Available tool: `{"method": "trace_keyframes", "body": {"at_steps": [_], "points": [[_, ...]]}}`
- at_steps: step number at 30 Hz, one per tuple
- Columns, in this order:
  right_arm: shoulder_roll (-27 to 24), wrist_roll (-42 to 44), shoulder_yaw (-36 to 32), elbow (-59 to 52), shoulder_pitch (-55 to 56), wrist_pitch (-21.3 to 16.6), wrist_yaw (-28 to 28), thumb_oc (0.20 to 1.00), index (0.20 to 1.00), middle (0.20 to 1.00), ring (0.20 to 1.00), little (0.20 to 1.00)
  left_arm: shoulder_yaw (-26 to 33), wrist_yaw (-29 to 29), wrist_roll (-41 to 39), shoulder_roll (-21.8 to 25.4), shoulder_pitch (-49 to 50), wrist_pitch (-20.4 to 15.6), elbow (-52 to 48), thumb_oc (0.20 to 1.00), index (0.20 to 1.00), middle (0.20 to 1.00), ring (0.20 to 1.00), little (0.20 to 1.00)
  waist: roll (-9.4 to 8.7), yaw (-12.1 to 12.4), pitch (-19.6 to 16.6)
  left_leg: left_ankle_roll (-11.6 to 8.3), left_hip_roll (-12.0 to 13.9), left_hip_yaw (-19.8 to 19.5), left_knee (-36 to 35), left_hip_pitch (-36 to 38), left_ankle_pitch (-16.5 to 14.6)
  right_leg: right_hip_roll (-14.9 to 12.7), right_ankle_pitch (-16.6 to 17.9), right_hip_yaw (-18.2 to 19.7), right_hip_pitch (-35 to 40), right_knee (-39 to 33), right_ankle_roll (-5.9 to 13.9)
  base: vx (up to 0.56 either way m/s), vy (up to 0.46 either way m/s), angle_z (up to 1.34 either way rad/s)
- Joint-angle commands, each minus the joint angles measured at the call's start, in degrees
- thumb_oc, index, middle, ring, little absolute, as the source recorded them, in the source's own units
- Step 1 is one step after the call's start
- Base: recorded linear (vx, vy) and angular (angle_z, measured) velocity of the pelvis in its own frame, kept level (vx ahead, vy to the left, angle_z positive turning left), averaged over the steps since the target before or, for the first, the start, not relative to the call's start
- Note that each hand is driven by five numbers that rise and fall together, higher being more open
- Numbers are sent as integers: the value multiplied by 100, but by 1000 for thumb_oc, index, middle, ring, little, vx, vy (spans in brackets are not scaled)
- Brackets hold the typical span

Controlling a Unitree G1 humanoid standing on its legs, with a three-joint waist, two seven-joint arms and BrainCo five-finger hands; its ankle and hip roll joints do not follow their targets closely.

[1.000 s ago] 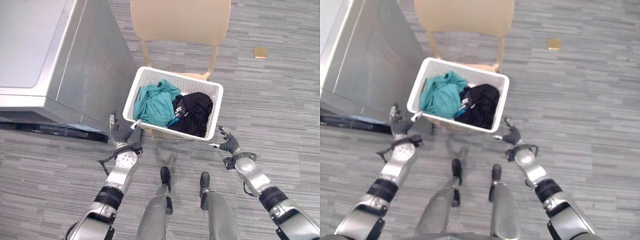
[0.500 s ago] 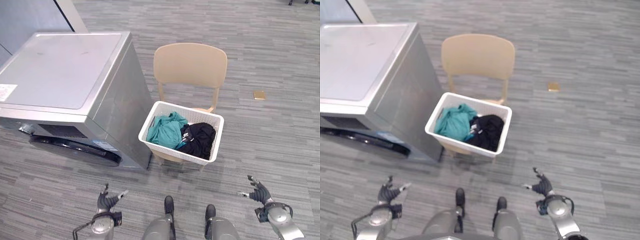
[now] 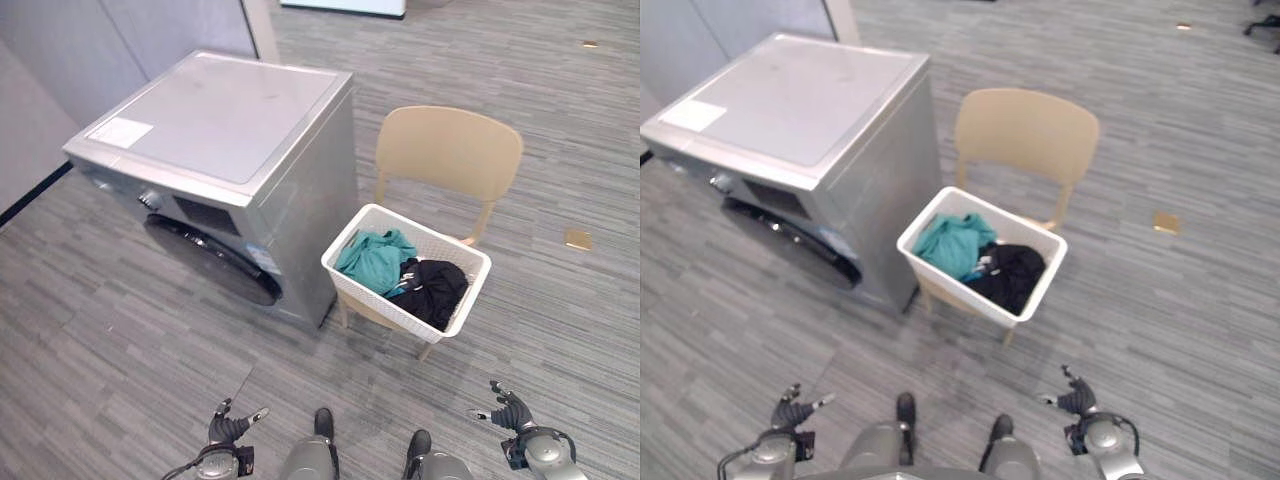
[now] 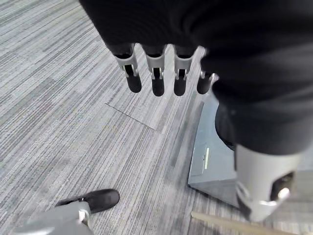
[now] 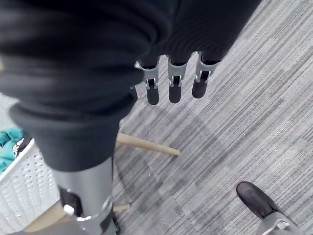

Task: Grab the laundry basket,head to the washer,open it,put in the laundry and shut it.

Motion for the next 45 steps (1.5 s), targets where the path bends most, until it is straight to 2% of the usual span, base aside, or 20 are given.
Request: {"method": "trace_keyframes", "body": {"at_steps": [1,4,7,8,9,10,11,14,15,16,19,22,26,30,34,35,36,37,40,45], "points": [[-59,215,139,-251,-148,-99,-146,1000,1000,1000,1000,1000,27,48,298,119,-144,-104,-291,1000,1000,1000,1000,1000,-112,24,10,-125,82,133,-176,-208,1021,-277,424,656,491,-639,666,163,282,89],[38,232,121,-183,-188,-50,-131,1000,1000,1000,1000,1000,-23,20,264,127,-202,-131,-293,1000,1000,1000,1000,1000,-161,48,-83,-70,-9,164,17,-255,790,-604,500,587,598,-617,822,166,300,16],[180,159,256,-156,-380,-48,-124,1000,1000,1000,1000,1000,-27,28,357,240,-242,-129,-321,1000,1000,1000,1000,1000,-363,130,-90,189,-338,266,240,-273,385,-1035,1013,790,443,-215,939,136,319,15],[229,176,317,-173,-469,-57,-109,1000,1000,1000,1000,1000,10,27,358,322,-231,-116,-377,1000,1000,1000,1000,1000,-351,118,-45,279,-399,238,158,-170,323,-945,1017,1056,194,184,836,174,373,4],[243,193,365,-196,-519,-67,-96,1000,1000,1000,1000,1000,42,46,354,374,-242,-122,-354,1000,1000,1000,1000,1000,-350,55,-21,341,-498,185,92,-52,251,-721,963,1357,59,406,777,123,258,-28],[243,193,366,-194,-526,-68,-96,1000,1000,1000,1000,1000,45,45,355,374,-246,-122,-353,1000,1000,1000,1000,1000,-347,68,-34,343,-488,200,82,-70,271,-712,985,1375,27,400,772,204,291,-5],[297,201,454,-180,-556,-60,-80,1000,1000,1000,1000,1000,85,66,347,403,-246,-117,-335,1000,1000,1000,1000,1000,-287,11,21,427,-621,141,-75,231,179,-431,766,1546,-211,656,686,229,271,23],[332,170,566,-238,-637,-40,-71,1000,1000,1000,1000,1000,125,82,342,372,-233,-85,-265,1000,1000,1000,1000,1000,-192,-46,95,508,-763,74,-313,626,115,-63,545,1414,-482,597,560,214,197,12],[332,170,566,-238,-638,-40,-71,1000,1000,1000,1000,1000,125,82,342,372,-233,-85,-265,1000,1000,1000,1000,1000,-190,-47,92,508,-761,74,-313,623,116,-61,548,1413,-484,593,559,288,171,14],[365,303,692,-400,-664,-61,57,1000,1000,1000,1000,1000,79,19,344,303,-204,-62,-216,1000,1000,1000,1000,1000,-164,-162,173,576,-972,-127,-411,904,31,391,499,1612,-727,446,513,219,131,27],[389,209,1006,-656,-752,-51,184,1000,1000,1000,1000,1000,54,-47,393,222,-149,-76,-100,1000,1000,1000,1000,1000,-188,-117,230,603,-1128,-343,-350,1049,-91,569,462,1743,-567,148,459,193,56,70],[440,313,1290,-1055,-981,-119,304,1000,1000,1000,1000,1000,36,-17,358,107,-140,-71,17,1000,1000,1000,1000,1000,-124,-59,163,559,-1191,-450,-387,976,-35,631,531,1799,-464,-84,402,82,-21,60],[606,554,1589,-1264,-1187,-130,474,1000,1000,1000,1000,1000,-34,-45,350,21,-141,-31,141,1000,1000,1000,1000,1000,-50,8,115,538,-1214,-516,-401,896,4,598,585,1666,-391,-296,372,8,-17,26],[855,623,2107,-1572,-1769,-210,407,1000,1000,1000,1000,1000,-204,35,244,-64,-217,-22,175,1000,1000,1000,1000,1000,46,207,202,531,-1241,-611,-423,696,92,549,639,1473,-387,-506,364,-87,-7,16],[857,520,2228,-1926,-2385,-323,67,1000,1000,1000,1000,1000,-314,222,138,-65,-365,-95,131,1000,1000,1000,1000,1000,85,361,381,518,-1266,-680,-393,293,194,457,740,1342,-616,-547,374,-160,4,22],[750,441,2026,-2214,-2687,-396,-321,1000,1000,1000,1000,1000,-358,375,32,-35,-425,-185,-2,1000,1000,1000,1000,1000,99,409,508,516,-1288,-732,-353,35,253,383,804,1295,-827,-501,379,-160,19,19],[749,440,2023,-2217,-2690,-393,-323,1000,1000,1000,1000,1000,-360,376,32,-35,-430,-185,-1,1000,1000,1000,1000,1000,98,410,501,517,-1289,-734,-346,18,253,381,803,1293,-842,-495,379,-177,50,16],[683,354,1855,-2270,-2849,-444,-600,1000,1000,1000,1000,1000,-386,447,-18,-23,-443,-258,-86,1000,1000,1000,1000,1000,114,441,576,529,-1330,-771,-318,-133,279,323,828,1267,-963,-448,386,-63,28,19],[683,333,1791,-2280,-2922,-453,-719,1000,1000,1000,1000,1000,-411,491,-40,-28,-453,-283,-124,1000,1000,1000,1000,1000,124,450,587,538,-1342,-781,-306,-197,289,303,833,1269,-1040,-409,386,-54,43,16],[807,357,1601,-1948,-3362,-514,-1273,1000,1000,1000,1000,1000,-598,570,-183,-34,-535,-393,-256,1000,1000,1000,1000,1000,189,541,758,554,-1420,-843,-274,-411,343,173,868,1251,-1235,-288,403,-48,67,5]]}}
